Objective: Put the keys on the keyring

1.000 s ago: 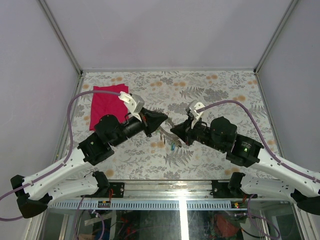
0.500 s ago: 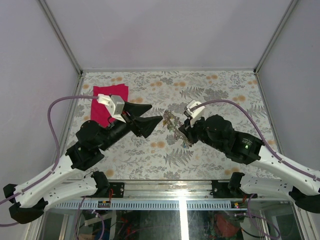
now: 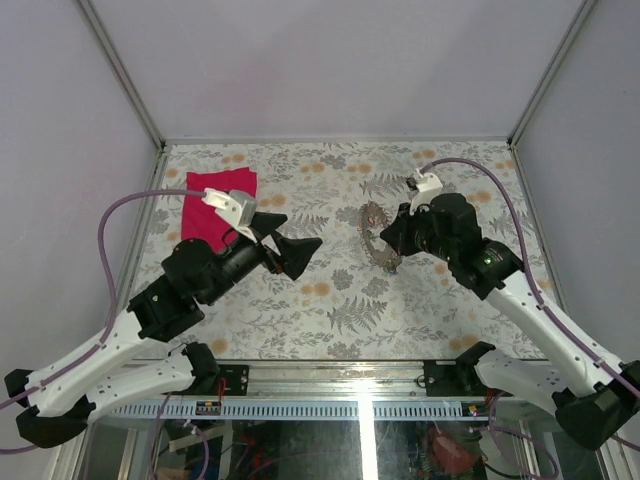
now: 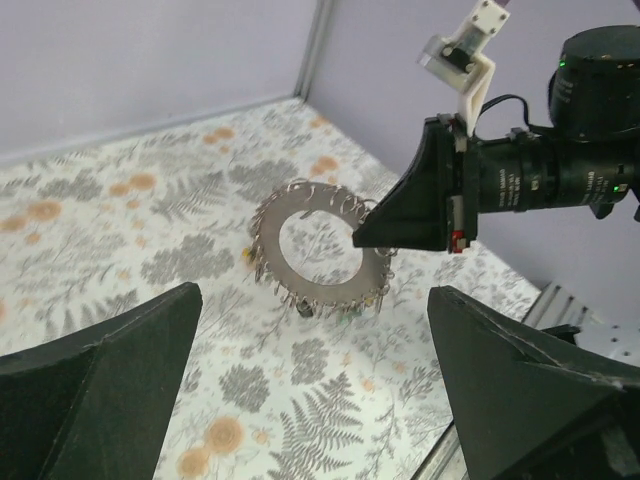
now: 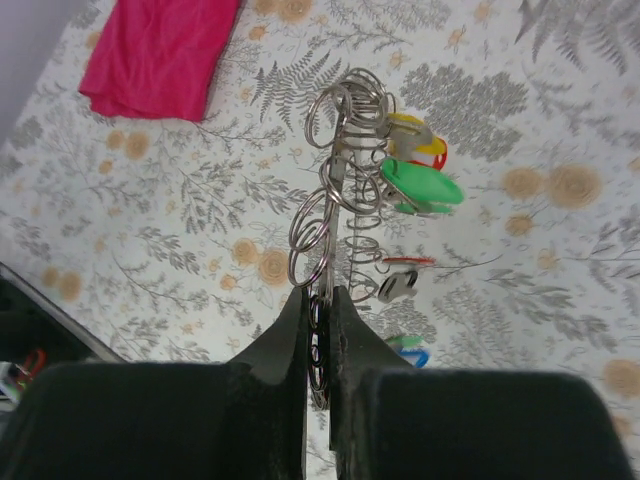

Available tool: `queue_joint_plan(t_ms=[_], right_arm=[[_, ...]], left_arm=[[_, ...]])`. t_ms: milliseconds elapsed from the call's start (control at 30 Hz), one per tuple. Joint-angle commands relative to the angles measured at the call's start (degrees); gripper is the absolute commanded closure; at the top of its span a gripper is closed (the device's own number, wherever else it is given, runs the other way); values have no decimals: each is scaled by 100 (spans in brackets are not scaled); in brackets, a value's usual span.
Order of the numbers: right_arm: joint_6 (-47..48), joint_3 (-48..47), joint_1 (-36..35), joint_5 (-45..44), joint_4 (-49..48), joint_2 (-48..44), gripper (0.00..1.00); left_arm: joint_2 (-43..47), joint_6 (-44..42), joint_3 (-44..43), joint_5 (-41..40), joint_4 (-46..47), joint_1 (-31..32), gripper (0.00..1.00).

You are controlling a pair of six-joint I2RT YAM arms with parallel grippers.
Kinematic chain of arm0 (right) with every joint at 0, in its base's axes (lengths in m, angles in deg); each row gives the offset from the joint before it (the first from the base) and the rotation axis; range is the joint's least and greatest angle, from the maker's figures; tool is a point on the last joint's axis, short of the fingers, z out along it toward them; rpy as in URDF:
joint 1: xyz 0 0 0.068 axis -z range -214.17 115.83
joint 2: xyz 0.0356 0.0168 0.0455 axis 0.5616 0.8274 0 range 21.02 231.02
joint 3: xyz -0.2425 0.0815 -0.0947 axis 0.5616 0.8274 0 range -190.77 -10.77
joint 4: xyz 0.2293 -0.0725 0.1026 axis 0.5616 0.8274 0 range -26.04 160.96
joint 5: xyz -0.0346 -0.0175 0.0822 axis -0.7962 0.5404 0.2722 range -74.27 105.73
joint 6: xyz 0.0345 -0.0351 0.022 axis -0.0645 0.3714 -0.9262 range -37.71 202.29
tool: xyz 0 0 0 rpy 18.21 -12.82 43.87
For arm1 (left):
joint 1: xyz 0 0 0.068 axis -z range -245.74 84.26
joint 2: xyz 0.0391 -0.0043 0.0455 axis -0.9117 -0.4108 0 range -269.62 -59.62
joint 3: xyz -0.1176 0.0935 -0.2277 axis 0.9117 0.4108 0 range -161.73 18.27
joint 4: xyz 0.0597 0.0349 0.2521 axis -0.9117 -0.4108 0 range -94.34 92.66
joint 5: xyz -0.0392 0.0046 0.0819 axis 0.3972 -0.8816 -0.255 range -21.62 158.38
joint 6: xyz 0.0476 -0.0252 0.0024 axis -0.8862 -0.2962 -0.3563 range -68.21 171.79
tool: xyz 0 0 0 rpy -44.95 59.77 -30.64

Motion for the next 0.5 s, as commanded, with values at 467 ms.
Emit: queue_joint_plan(t_ms=[467], right_arm=[[-5623, 3345, 1713, 2939, -8258, 1472, 100]], left_arm=[[-952, 601, -533, -392, -1806, -352, 0]])
